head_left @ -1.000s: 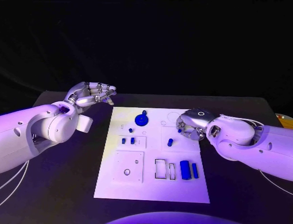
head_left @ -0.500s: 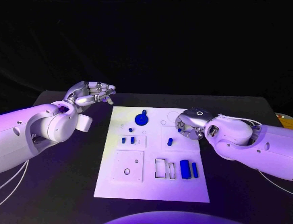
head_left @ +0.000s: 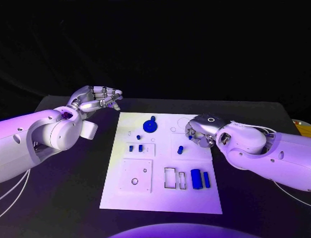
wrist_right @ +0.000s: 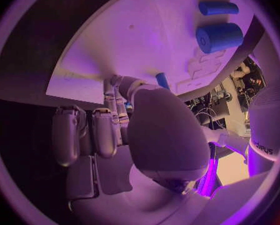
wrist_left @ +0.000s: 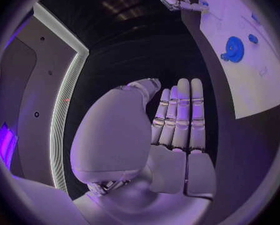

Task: Assemble the parts on the task board

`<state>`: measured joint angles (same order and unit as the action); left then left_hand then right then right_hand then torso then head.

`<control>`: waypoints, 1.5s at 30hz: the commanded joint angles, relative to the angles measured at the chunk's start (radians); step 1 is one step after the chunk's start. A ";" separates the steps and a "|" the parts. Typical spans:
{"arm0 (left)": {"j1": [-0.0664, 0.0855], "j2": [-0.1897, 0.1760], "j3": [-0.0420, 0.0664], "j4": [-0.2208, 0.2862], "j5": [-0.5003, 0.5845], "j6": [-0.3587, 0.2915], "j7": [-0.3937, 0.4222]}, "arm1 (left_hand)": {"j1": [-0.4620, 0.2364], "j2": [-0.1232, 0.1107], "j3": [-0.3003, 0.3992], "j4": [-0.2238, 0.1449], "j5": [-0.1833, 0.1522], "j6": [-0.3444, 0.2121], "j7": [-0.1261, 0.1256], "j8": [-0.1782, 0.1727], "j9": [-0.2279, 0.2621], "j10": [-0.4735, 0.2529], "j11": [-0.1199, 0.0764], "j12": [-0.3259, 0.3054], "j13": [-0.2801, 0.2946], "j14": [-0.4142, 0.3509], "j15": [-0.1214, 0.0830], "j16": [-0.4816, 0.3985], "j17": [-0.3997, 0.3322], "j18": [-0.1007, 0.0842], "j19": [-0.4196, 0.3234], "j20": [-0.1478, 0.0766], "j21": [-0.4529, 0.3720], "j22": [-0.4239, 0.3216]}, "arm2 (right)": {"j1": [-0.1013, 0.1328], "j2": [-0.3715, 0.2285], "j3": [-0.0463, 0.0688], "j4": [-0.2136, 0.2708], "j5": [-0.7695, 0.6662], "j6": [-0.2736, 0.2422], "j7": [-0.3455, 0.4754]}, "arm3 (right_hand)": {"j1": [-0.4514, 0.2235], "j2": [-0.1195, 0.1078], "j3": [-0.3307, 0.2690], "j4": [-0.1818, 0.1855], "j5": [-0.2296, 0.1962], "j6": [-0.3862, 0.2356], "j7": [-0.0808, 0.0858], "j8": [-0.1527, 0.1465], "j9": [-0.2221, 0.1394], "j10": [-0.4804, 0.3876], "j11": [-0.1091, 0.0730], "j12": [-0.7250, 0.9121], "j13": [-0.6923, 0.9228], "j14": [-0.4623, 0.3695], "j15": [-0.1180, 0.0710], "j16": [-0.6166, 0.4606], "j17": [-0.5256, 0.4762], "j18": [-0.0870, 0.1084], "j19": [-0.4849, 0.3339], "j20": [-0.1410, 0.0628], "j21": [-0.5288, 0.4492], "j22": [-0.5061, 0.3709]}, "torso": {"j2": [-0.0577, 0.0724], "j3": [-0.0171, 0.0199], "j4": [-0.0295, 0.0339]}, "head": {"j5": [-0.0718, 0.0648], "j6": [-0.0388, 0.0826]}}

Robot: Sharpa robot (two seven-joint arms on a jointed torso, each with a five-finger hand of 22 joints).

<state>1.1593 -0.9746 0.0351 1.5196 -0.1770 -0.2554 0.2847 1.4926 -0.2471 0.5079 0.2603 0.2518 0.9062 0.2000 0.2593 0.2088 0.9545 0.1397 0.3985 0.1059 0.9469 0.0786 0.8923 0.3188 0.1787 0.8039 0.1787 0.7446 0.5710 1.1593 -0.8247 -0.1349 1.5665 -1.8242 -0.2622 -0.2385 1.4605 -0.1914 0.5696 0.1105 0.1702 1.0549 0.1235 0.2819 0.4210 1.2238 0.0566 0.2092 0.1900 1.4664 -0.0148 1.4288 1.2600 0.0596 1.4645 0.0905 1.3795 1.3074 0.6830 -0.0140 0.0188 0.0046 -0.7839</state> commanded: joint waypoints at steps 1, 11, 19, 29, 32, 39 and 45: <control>0.001 0.002 0.001 0.002 0.007 0.008 0.000 | 0.014 0.000 0.000 -0.009 0.001 -0.002 0.004 0.003 0.001 -0.003 0.004 0.001 -0.002 -0.004 0.001 -0.007 -0.001 0.003 0.006 0.003 -0.006 -0.001 | -0.010 0.002 -0.007 -0.001 -0.003 0.007 -0.015 | -0.001 0.029 0.037 -0.016 -0.003 0.009 -0.002 0.010 0.014 0.023 -0.007 -0.004 0.003 0.042 -0.010 -0.006 -0.006 -0.020 0.032 -0.010 0.007 0.203 | 0.000 0.0005 -0.0007 | 0.002 -0.001; 0.001 0.002 0.001 0.002 0.007 0.011 -0.004 | 0.024 0.001 0.002 -0.022 0.002 -0.001 0.006 0.005 0.001 -0.007 0.005 0.001 -0.003 -0.004 0.001 -0.012 -0.002 0.003 0.007 0.002 -0.004 0.002 | -0.012 0.005 -0.007 0.006 -0.004 -0.035 -0.016 | -0.031 0.022 0.101 -0.051 -0.009 0.017 -0.006 0.015 0.027 0.050 -0.011 -0.022 0.006 0.042 -0.014 -0.007 -0.011 -0.023 0.036 -0.014 0.018 0.210 | 0.000 0.0003 -0.0002 | 0.002 0.001; 0.001 0.002 0.001 0.002 0.007 0.013 -0.008 | 0.027 0.000 0.002 -0.030 0.003 -0.003 0.007 0.005 0.001 -0.017 0.008 -0.003 -0.006 -0.005 0.002 -0.017 -0.003 0.002 0.005 0.001 -0.002 0.005 | -0.013 0.002 -0.007 0.012 0.002 -0.061 -0.014 | -0.051 0.017 0.112 -0.060 -0.019 0.019 -0.006 0.017 0.032 0.057 -0.011 -0.030 0.007 0.042 -0.014 -0.008 -0.013 -0.023 0.036 -0.015 0.018 0.211 | 0.000 0.0005 -0.0014 | 0.002 0.001; 0.001 0.002 0.001 -0.001 0.006 0.020 -0.016 | 0.025 0.001 0.002 -0.037 0.004 -0.007 0.010 0.004 0.001 -0.031 0.012 -0.008 -0.010 -0.009 0.006 -0.025 -0.005 0.000 -0.001 0.002 -0.001 0.008 | -0.004 -0.012 -0.003 0.028 0.063 -0.070 -0.011 | -0.081 0.009 0.101 -0.064 -0.033 0.019 -0.007 0.022 0.042 0.060 -0.012 -0.042 0.008 0.042 -0.014 -0.009 -0.017 -0.022 0.035 -0.015 0.016 0.211 | 0.000 0.0012 -0.0015 | 0.001 0.002; 0.001 0.002 0.001 -0.002 0.006 0.022 -0.017 | 0.025 0.001 0.002 -0.038 0.004 -0.008 0.011 0.004 0.001 -0.034 0.013 -0.009 -0.011 -0.011 0.006 -0.027 -0.005 0.000 -0.002 0.003 -0.001 0.008 | 0.003 -0.017 -0.002 0.033 0.088 -0.067 -0.009 | -0.089 0.008 0.093 -0.065 -0.032 0.017 -0.007 0.024 0.046 0.059 -0.012 -0.046 0.008 0.042 -0.014 -0.010 -0.018 -0.022 0.035 -0.014 0.015 0.211 | 0.000 0.0017 -0.0020 | 0.001 0.003; 0.001 0.002 0.001 -0.003 0.005 0.023 -0.020 | 0.025 0.001 0.002 -0.042 0.004 -0.011 0.013 0.003 0.000 -0.042 0.015 -0.012 -0.013 -0.012 0.008 -0.031 -0.007 0.000 -0.006 0.004 -0.001 0.010 | 0.022 -0.036 0.001 0.053 0.140 -0.058 -0.006 | -0.102 0.007 0.072 -0.068 -0.022 0.015 -0.009 0.029 0.055 0.060 -0.012 -0.054 0.009 0.042 -0.014 -0.009 -0.018 -0.022 0.034 -0.014 0.013 0.211 | 0.000 0.0010 -0.0023 | 0.000 0.004; 0.001 0.001 0.001 -0.003 0.005 0.025 -0.023 | 0.025 0.001 0.002 -0.045 0.005 -0.015 0.015 0.002 0.000 -0.047 0.016 -0.013 -0.014 -0.013 0.009 -0.035 -0.008 -0.001 -0.008 0.004 -0.001 0.011 | 0.035 -0.053 0.004 0.094 0.169 -0.062 -0.007 | -0.107 0.009 0.064 -0.068 -0.019 0.013 -0.010 0.030 0.058 0.060 -0.012 -0.058 0.009 0.042 -0.014 -0.009 -0.018 -0.022 0.034 -0.014 0.013 0.211 | 0.000 0.0013 -0.0034 | 0.005 0.003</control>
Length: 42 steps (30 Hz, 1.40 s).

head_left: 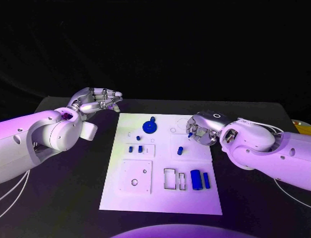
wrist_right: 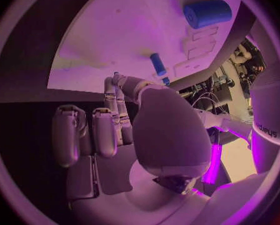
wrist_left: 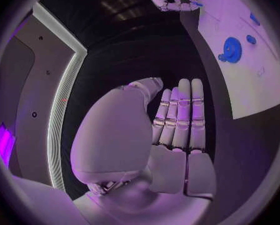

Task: Assemble the parts on the task board

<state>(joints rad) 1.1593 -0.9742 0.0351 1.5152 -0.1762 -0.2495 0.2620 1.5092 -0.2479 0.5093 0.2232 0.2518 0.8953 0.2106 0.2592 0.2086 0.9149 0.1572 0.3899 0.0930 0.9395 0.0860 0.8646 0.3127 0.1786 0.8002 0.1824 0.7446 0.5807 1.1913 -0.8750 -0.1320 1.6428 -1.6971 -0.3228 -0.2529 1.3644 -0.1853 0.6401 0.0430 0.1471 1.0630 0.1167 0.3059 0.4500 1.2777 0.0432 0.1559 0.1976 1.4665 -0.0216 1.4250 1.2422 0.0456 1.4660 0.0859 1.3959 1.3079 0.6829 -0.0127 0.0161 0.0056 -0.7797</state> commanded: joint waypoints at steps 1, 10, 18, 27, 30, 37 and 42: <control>0.001 0.001 0.001 0.001 0.004 0.020 0.000 | 0.009 0.002 0.001 -0.008 0.005 -0.004 0.004 0.002 0.000 -0.008 -0.001 -0.004 -0.001 -0.006 0.002 -0.007 -0.001 0.000 -0.004 0.000 -0.001 0.001 | 0.004 -0.003 0.001 0.028 0.046 -0.005 0.008 | -0.011 0.003 -0.007 -0.001 0.005 0.005 -0.004 0.007 0.030 0.006 0.001 -0.005 0.002 0.042 -0.008 -0.005 0.000 -0.008 0.033 -0.010 -0.002 0.211 | 0.000 0.0002 -0.0010 | 0.006 -0.001; 0.001 0.005 0.001 0.001 0.004 0.021 0.001 | 0.010 0.003 0.001 -0.010 0.005 -0.005 0.005 0.002 0.000 -0.011 0.000 -0.005 -0.002 -0.006 0.002 -0.009 -0.002 0.000 -0.005 0.001 0.000 0.002 | 0.005 0.027 0.002 0.108 0.040 -0.039 0.011 | -0.013 0.005 -0.010 -0.001 0.006 0.003 -0.004 0.006 0.031 0.005 0.001 -0.007 0.001 0.042 -0.007 -0.006 -0.002 -0.008 0.034 -0.010 -0.001 0.212 | -0.001 -0.0009 0.0022 | 0.022 -0.003; 0.001 0.014 0.001 0.001 0.004 0.021 0.001 | 0.010 0.004 0.002 -0.012 0.005 -0.006 0.005 0.002 0.000 -0.012 0.000 -0.006 -0.003 -0.007 0.002 -0.010 -0.002 0.000 -0.006 0.001 0.000 0.003 | -0.006 0.094 0.002 0.136 0.021 -0.041 0.017 | -0.015 0.006 -0.013 -0.001 0.008 0.001 -0.003 0.006 0.032 0.004 0.002 -0.009 0.001 0.041 -0.007 -0.007 -0.004 -0.009 0.034 -0.010 -0.001 0.212 | -0.003 -0.0037 0.0022 | 0.048 -0.011; 0.001 0.025 0.001 0.004 0.004 0.018 0.002 | 0.010 0.004 0.002 -0.012 0.005 -0.006 0.005 0.002 0.000 -0.013 0.000 -0.005 -0.003 -0.007 0.003 -0.010 -0.002 0.000 -0.006 0.001 0.000 0.003 | -0.042 0.169 -0.008 0.123 0.009 -0.032 0.025 | -0.015 0.007 -0.014 0.000 0.008 0.000 -0.003 0.006 0.032 0.003 0.002 -0.010 0.001 0.041 -0.007 -0.007 -0.004 -0.009 0.035 -0.010 0.001 0.212 | -0.002 -0.0040 0.0024 | 0.072 -0.020; 0.001 0.028 0.001 0.005 0.004 0.017 0.002 | 0.010 0.004 0.002 -0.012 0.005 -0.006 0.005 0.002 0.000 -0.013 0.000 -0.005 -0.003 -0.007 0.003 -0.010 -0.002 0.000 -0.006 0.001 0.000 0.003 | -0.059 0.187 -0.011 0.114 0.005 -0.029 0.028 | -0.016 0.008 -0.014 0.000 0.009 -0.001 -0.003 0.005 0.032 0.003 0.002 -0.011 0.001 0.041 -0.007 -0.007 -0.004 -0.009 0.035 -0.010 0.001 0.212 | -0.001 -0.0033 0.0027 | 0.079 -0.023; 0.001 0.035 0.001 0.005 0.004 0.018 0.001 | 0.009 0.004 0.002 -0.013 0.005 -0.006 0.005 0.002 0.000 -0.013 0.001 -0.005 -0.003 -0.007 0.003 -0.011 -0.003 -0.001 -0.007 0.001 0.000 0.003 | -0.091 0.221 -0.017 0.089 -0.003 -0.021 0.031 | -0.016 0.009 -0.015 0.000 0.009 -0.003 -0.003 0.005 0.032 0.002 0.002 -0.012 0.001 0.041 -0.007 -0.007 -0.004 -0.009 0.035 -0.009 0.002 0.213 | 0.000 -0.0016 0.0024 | 0.094 -0.031; 0.001 0.037 0.001 0.005 0.004 0.019 0.000 | 0.009 0.004 0.002 -0.013 0.005 -0.006 0.005 0.002 0.000 -0.013 0.001 -0.005 -0.003 -0.007 0.003 -0.011 -0.003 -0.001 -0.007 0.001 0.000 0.003 | -0.101 0.232 -0.019 0.082 -0.005 -0.014 0.032 | -0.018 0.010 -0.017 0.000 0.009 -0.005 -0.002 0.004 0.033 0.001 0.003 -0.014 0.001 0.041 -0.006 -0.007 -0.005 -0.009 0.035 -0.009 0.001 0.213 | 0.001 -0.0021 0.0023 | 0.100 -0.036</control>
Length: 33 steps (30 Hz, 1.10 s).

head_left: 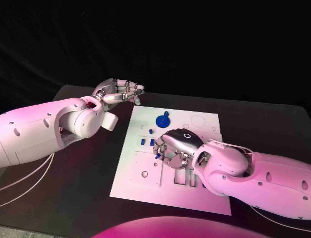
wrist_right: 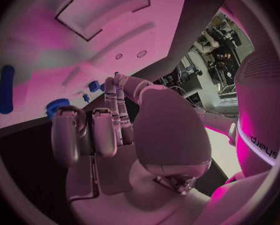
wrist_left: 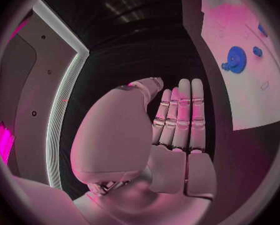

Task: Assemble the parts on the task board

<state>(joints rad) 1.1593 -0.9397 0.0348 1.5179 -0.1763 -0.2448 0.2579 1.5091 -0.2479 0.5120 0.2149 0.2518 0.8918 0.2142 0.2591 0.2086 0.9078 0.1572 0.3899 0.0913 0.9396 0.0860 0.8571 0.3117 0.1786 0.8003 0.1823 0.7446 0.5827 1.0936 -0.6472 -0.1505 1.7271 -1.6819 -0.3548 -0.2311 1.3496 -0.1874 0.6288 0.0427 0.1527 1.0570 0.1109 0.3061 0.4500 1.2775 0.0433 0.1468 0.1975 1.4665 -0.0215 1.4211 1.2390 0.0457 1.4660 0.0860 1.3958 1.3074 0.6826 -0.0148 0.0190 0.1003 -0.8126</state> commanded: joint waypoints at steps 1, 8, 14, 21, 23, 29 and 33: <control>0.001 0.003 0.001 0.002 0.004 0.014 0.004 | 0.009 0.004 -0.001 -0.004 0.005 -0.003 0.002 0.002 0.000 -0.006 0.001 -0.005 -0.001 -0.007 0.003 -0.004 -0.002 -0.001 -0.007 0.001 0.000 0.001 | -0.006 0.006 -0.001 -0.003 -0.020 0.021 0.011 | -0.004 0.012 -0.006 0.001 0.004 0.001 0.004 0.004 0.033 0.002 0.003 -0.005 0.001 0.041 -0.007 -0.004 -0.002 -0.009 0.035 -0.009 0.001 0.213 | 0.001 0.0001 -0.0004 | 0.007 -0.004; 0.001 0.005 0.001 0.002 0.004 0.017 0.002 | 0.009 0.004 -0.001 -0.004 0.005 -0.003 0.002 0.002 0.000 -0.006 0.001 -0.005 -0.001 -0.007 0.003 -0.004 -0.002 -0.001 -0.007 0.001 0.000 0.001 | -0.018 0.016 -0.003 -0.014 -0.023 0.035 0.011 | -0.006 0.014 -0.009 0.002 0.003 0.000 0.004 0.003 0.033 0.001 0.003 -0.006 0.002 0.041 -0.006 -0.003 -0.001 -0.009 0.035 -0.009 0.001 0.213 | 0.001 0.0001 -0.0013 | 0.012 -0.011; 0.001 0.005 0.001 0.002 0.004 0.017 0.002 | 0.008 0.004 -0.002 -0.005 0.005 -0.003 0.002 0.002 0.000 -0.008 0.001 -0.005 -0.002 -0.007 0.004 -0.005 -0.002 -0.001 -0.008 0.002 0.000 0.002 | -0.024 0.020 -0.004 -0.019 -0.030 0.044 0.009 | -0.008 0.015 -0.010 0.003 0.003 -0.001 0.004 0.003 0.034 0.001 0.004 -0.007 0.002 0.041 -0.006 -0.003 -0.002 -0.009 0.035 -0.009 0.001 0.213 | 0.001 0.0007 -0.0015 | 0.013 -0.013; 0.001 0.006 0.001 0.001 0.004 0.019 0.000 | 0.008 0.004 -0.002 -0.005 0.005 -0.003 0.002 0.002 0.000 -0.008 0.001 -0.005 -0.002 -0.007 0.004 -0.005 -0.002 -0.001 -0.008 0.002 0.000 0.002 | -0.027 0.022 -0.005 -0.027 -0.040 0.052 0.004 | -0.008 0.015 -0.010 0.003 0.003 -0.001 0.004 0.003 0.034 0.001 0.004 -0.007 0.002 0.041 -0.006 -0.003 -0.002 -0.009 0.035 -0.009 0.001 0.213 | 0.001 0.0007 -0.0013 | 0.015 -0.015; 0.001 0.006 0.001 0.000 0.004 0.019 0.000 | 0.008 0.004 -0.002 -0.005 0.005 -0.003 0.002 0.002 0.000 -0.008 0.001 -0.005 -0.002 -0.007 0.004 -0.005 -0.002 -0.001 -0.008 0.002 0.000 0.002 | -0.027 0.023 -0.005 -0.027 -0.042 0.053 0.004 | -0.008 0.015 -0.010 0.003 0.003 -0.001 0.004 0.003 0.034 0.001 0.004 -0.007 0.002 0.041 -0.006 -0.003 -0.002 -0.009 0.035 -0.009 0.001 0.213 | 0.001 0.0009 -0.0012 | 0.016 -0.014; 0.001 0.006 0.001 0.000 0.004 0.021 -0.002 | 0.007 0.005 -0.002 -0.006 0.005 -0.004 0.002 0.003 0.000 -0.009 0.001 -0.005 -0.002 -0.007 0.004 -0.006 -0.002 -0.001 -0.009 0.002 0.000 0.002 | -0.030 0.026 -0.006 -0.027 -0.043 0.059 0.005 | -0.010 0.016 -0.012 0.004 0.003 -0.003 0.003 0.003 0.034 0.001 0.004 -0.008 0.002 0.041 -0.006 -0.003 -0.002 -0.009 0.035 -0.009 0.000 0.213 | 0.001 0.0004 -0.0007 | 0.016 -0.017; 0.001 0.006 0.001 -0.001 0.004 0.021 -0.003 | 0.007 0.005 -0.002 -0.006 0.005 -0.004 0.002 0.003 0.000 -0.009 0.001 -0.005 -0.002 -0.007 0.004 -0.006 -0.002 -0.001 -0.009 0.002 0.000 0.002 | -0.032 0.026 -0.006 -0.028 -0.044 0.061 0.005 | -0.010 0.016 -0.012 0.004 0.003 -0.003 0.003 0.003 0.034 0.001 0.004 -0.008 0.002 0.041 -0.006 -0.003 -0.002 -0.009 0.035 -0.009 0.000 0.213 | 0.001 0.0003 -0.0007 | 0.017 -0.018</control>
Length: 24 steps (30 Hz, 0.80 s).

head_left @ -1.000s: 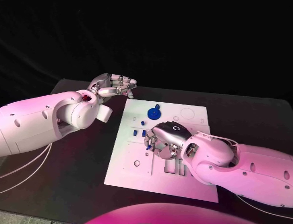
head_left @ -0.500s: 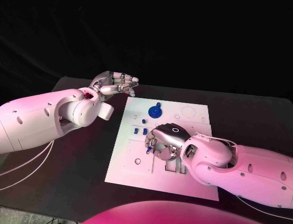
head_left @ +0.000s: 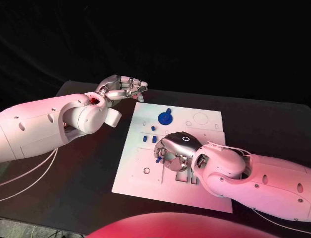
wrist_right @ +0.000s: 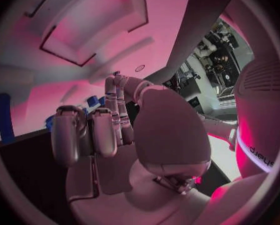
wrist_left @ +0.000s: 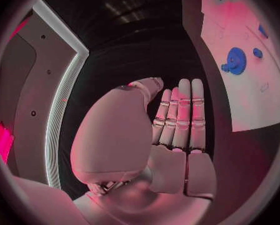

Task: Assemble the parts on the task board

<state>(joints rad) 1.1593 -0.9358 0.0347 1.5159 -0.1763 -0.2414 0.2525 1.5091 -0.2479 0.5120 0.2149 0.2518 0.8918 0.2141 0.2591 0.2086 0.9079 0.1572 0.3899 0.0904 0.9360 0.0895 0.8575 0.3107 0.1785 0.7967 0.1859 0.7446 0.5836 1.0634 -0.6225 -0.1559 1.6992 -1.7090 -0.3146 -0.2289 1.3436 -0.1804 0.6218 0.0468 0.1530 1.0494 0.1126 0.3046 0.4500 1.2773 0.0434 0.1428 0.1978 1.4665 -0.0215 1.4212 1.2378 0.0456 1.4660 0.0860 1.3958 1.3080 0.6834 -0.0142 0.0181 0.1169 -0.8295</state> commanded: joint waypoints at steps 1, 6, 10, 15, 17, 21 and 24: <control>0.001 0.002 0.001 0.001 0.004 0.018 0.002 | 0.007 0.005 -0.002 -0.006 0.005 -0.004 0.002 0.003 0.000 -0.009 0.001 -0.005 -0.001 -0.003 0.000 -0.007 -0.001 -0.001 -0.005 -0.001 0.000 0.001 | -0.003 0.002 -0.001 0.000 -0.017 0.022 0.003 | -0.004 0.009 -0.005 0.000 0.003 0.005 0.002 0.004 0.034 0.001 0.004 -0.004 0.002 0.041 -0.006 -0.003 -0.001 -0.009 0.035 -0.009 0.000 0.212 | 0.000 -0.0003 0.0002 | 0.000 -0.001; 0.001 0.001 0.001 0.001 0.004 0.018 0.000 | 0.007 0.005 -0.002 -0.006 0.005 -0.004 0.002 0.003 0.000 -0.009 0.001 -0.005 -0.001 -0.003 0.000 -0.007 -0.001 -0.001 -0.005 -0.001 0.000 0.001 | -0.004 0.002 -0.001 -0.001 -0.020 0.027 0.002 | -0.004 0.009 -0.005 0.000 0.003 0.005 0.002 0.004 0.034 0.001 0.004 -0.004 0.002 0.041 -0.006 -0.003 -0.001 -0.009 0.035 -0.009 0.000 0.212 | 0.000 -0.0006 -0.0008 | 0.001 -0.003; 0.001 0.001 0.001 0.000 0.004 0.019 -0.001 | 0.007 0.005 -0.002 -0.007 0.005 -0.004 0.002 0.003 0.000 -0.010 0.002 -0.005 -0.002 -0.003 0.001 -0.007 -0.001 -0.001 -0.006 -0.001 0.000 0.002 | -0.004 0.003 -0.001 -0.003 -0.028 0.038 -0.003 | -0.004 0.009 -0.005 0.000 0.003 0.005 0.002 0.004 0.034 0.001 0.004 -0.004 0.002 0.041 -0.006 -0.003 -0.001 -0.009 0.035 -0.009 0.000 0.212 | 0.000 -0.0004 -0.0011 | 0.001 -0.003; 0.001 0.001 0.001 0.000 0.004 0.020 -0.001 | 0.007 0.005 -0.002 -0.007 0.005 -0.004 0.003 0.003 0.000 -0.011 0.002 -0.005 -0.002 -0.003 0.001 -0.008 -0.001 -0.001 -0.006 -0.001 0.000 0.002 | -0.004 0.009 -0.002 -0.007 -0.041 0.050 -0.011 | -0.006 0.010 -0.007 0.000 0.003 0.003 0.002 0.004 0.035 0.001 0.004 -0.006 0.002 0.041 -0.005 -0.004 -0.003 -0.009 0.034 -0.008 -0.002 0.212 | 0.000 -0.0005 -0.0005 | 0.000 -0.003; 0.001 0.001 0.001 0.000 0.004 0.020 -0.001 | 0.007 0.005 -0.002 -0.007 0.005 -0.004 0.003 0.003 0.000 -0.011 0.002 -0.005 -0.002 -0.003 0.001 -0.008 -0.001 -0.001 -0.006 -0.001 0.000 0.002 | -0.004 0.012 -0.002 -0.008 -0.046 0.054 -0.014 | -0.006 0.010 -0.007 0.000 0.003 0.003 0.002 0.004 0.035 0.001 0.004 -0.006 0.002 0.041 -0.005 -0.004 -0.003 -0.009 0.034 -0.008 -0.002 0.212 | 0.001 -0.0002 -0.0004 | -0.001 -0.003; 0.001 0.001 0.001 0.000 0.004 0.020 -0.001 | 0.007 0.005 -0.002 -0.007 0.005 -0.004 0.003 0.003 0.000 -0.011 0.002 -0.005 -0.002 -0.003 0.001 -0.008 -0.001 -0.001 -0.006 -0.001 0.000 0.002 | -0.005 0.019 -0.005 -0.013 -0.057 0.062 -0.021 | -0.012 0.010 -0.012 0.003 0.003 0.000 0.002 0.002 0.035 0.000 0.005 -0.009 0.002 0.040 -0.005 -0.005 -0.005 -0.008 0.033 -0.008 -0.005 0.211 | 0.000 -0.0001 -0.0003 | -0.002 -0.002; 0.001 0.001 0.001 0.001 0.004 0.021 -0.002 | 0.006 0.005 -0.002 -0.007 0.005 -0.004 0.002 0.003 0.000 -0.011 0.002 -0.005 -0.002 -0.003 0.001 -0.008 -0.001 0.000 -0.006 -0.001 0.000 0.002 | -0.005 0.023 -0.006 -0.016 -0.060 0.067 -0.023 | -0.015 0.009 -0.014 0.004 0.003 -0.002 0.002 0.001 0.036 -0.001 0.005 -0.010 0.002 0.040 -0.004 -0.005 -0.005 -0.008 0.033 -0.008 -0.005 0.211 | 0.000 -0.0004 -0.0002 | -0.001 -0.003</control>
<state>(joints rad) 1.1593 -0.9365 0.0346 1.5149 -0.1763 -0.2378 0.2472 1.5092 -0.2478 0.5092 0.2121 0.2518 0.8918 0.2141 0.2591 0.2086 0.9042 0.1609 0.3899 0.0895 0.9361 0.0895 0.8537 0.3108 0.1785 0.7968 0.1859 0.7445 0.5844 1.0613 -0.6001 -0.1602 1.6858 -1.7428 -0.2843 -0.2375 1.3392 -0.1762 0.6149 0.0510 0.1529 1.0460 0.1174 0.3049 0.4782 1.2773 0.0435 0.1373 0.1985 1.4665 -0.0215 1.4212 1.2336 0.0457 1.4660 0.0860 1.3958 1.3077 0.6835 -0.0144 0.0177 0.1152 -0.8317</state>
